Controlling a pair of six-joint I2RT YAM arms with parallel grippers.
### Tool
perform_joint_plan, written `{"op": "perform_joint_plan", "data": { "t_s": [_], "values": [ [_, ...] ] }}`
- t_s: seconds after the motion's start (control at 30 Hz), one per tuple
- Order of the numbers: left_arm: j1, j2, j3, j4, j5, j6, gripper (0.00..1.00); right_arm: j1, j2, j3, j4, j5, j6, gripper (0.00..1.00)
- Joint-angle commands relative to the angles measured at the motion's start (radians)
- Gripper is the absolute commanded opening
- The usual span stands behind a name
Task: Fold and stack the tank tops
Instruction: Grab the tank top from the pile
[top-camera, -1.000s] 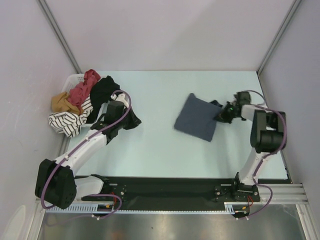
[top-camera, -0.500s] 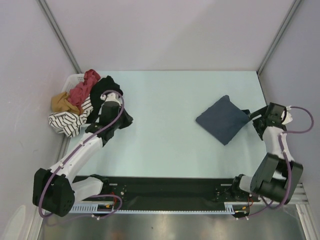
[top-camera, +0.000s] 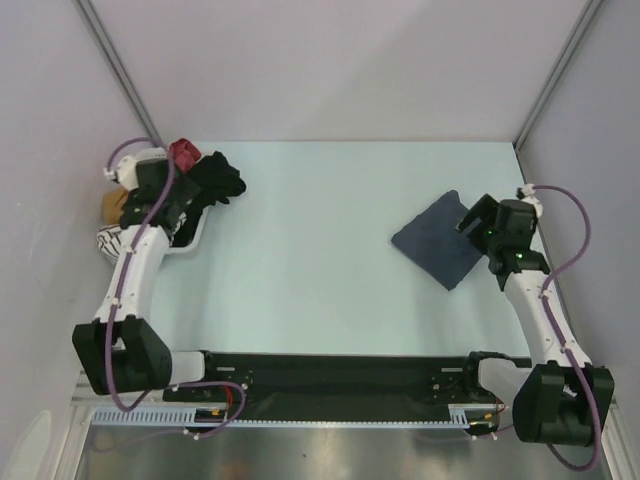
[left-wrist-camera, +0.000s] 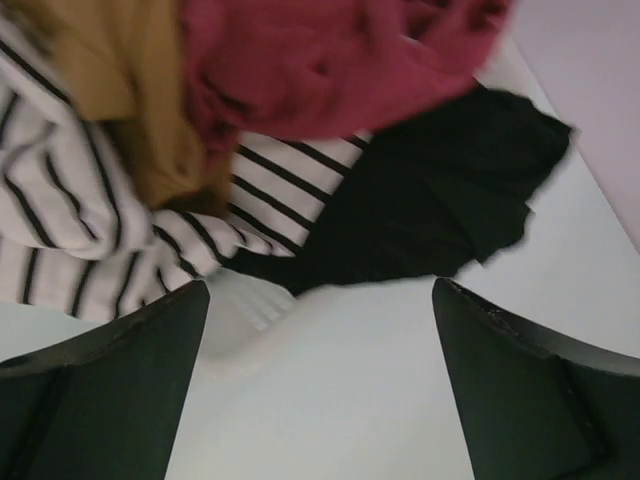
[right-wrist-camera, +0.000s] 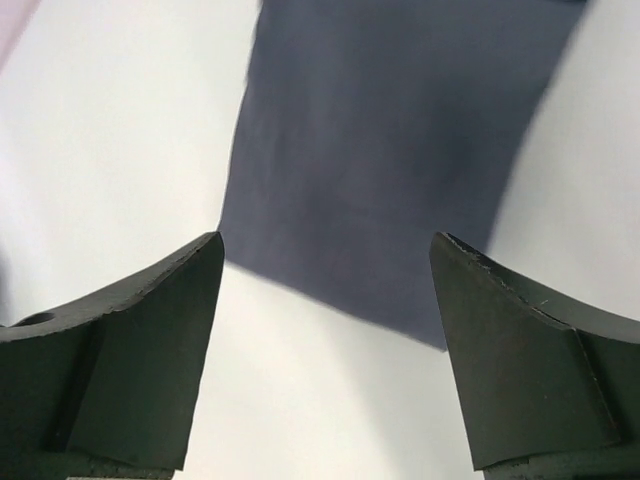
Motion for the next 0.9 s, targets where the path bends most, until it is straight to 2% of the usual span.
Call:
{"op": "perform_joint_plan", "data": {
  "t_s": [0.0, 0.13, 0.23, 0.33, 0.43, 0.47, 0.57, 0.63, 0.67, 0.7, 0.73, 0.77, 0.8, 0.87],
  "values": [
    [0.16, 0.058, 0.056, -0.078, 0.087, -0.086, 0.99, 0.158, 0.034, -0.023, 0.07, -0.014, -0.051, 0.87],
    [0.225, 0.131, 0.1, -0.061, 0.032, -0.198, 0.99, 0.309, 0.08, -0.032, 0.076, 0.061, -0.059, 0.87],
    [0.243, 0.229, 0.197, -0.042, 0.05, -0.245, 0.98, 0.366, 0.097, -0.05, 0.092, 0.065, -0.059, 0.87],
    [0.242, 0.401, 0.335, -0.065, 0.098, -0.285, 0.97, 0.39, 0.096, -0.069, 0.095, 0.061, -0.059, 0.87],
    [0.236, 0.484, 0.447, -0.087, 0.112, -0.305, 0.96, 0.397, 0.071, -0.084, 0.08, 0.068, -0.067, 0.87],
    [0.236, 0.516, 0.462, -0.088, 0.118, -0.31, 0.97, 0.397, 0.064, -0.089, 0.08, 0.065, -0.07, 0.87],
    [0.236, 0.558, 0.435, 0.038, 0.159, -0.334, 0.97, 0.397, 0.027, -0.104, 0.067, 0.077, -0.082, 0.88],
    [0.234, 0.591, 0.435, 0.056, 0.176, -0.35, 0.92, 0.397, 0.013, -0.101, 0.055, 0.078, -0.087, 0.88],
    [0.236, 0.623, 0.445, 0.05, 0.182, -0.353, 0.87, 0.397, 0.002, -0.094, 0.047, 0.083, -0.091, 0.88],
    [0.234, 0.633, 0.47, 0.031, 0.195, -0.342, 0.59, 0.397, -0.002, -0.092, 0.035, 0.083, -0.093, 0.88],
    [0.234, 0.622, 0.478, 0.027, 0.207, -0.324, 0.43, 0.398, -0.008, -0.089, 0.03, 0.084, -0.096, 0.88],
    [0.216, 0.602, 0.484, 0.016, 0.19, -0.296, 0.18, 0.398, -0.016, -0.09, 0.023, 0.089, -0.099, 0.88],
    [0.2, 0.575, 0.481, 0.007, 0.16, -0.29, 0.11, 0.397, -0.019, -0.092, 0.023, 0.095, -0.099, 0.88],
    [0.145, 0.458, 0.462, 0.001, 0.098, -0.276, 0.09, 0.397, -0.004, -0.097, 0.024, 0.095, -0.099, 0.88]
  ]
}}
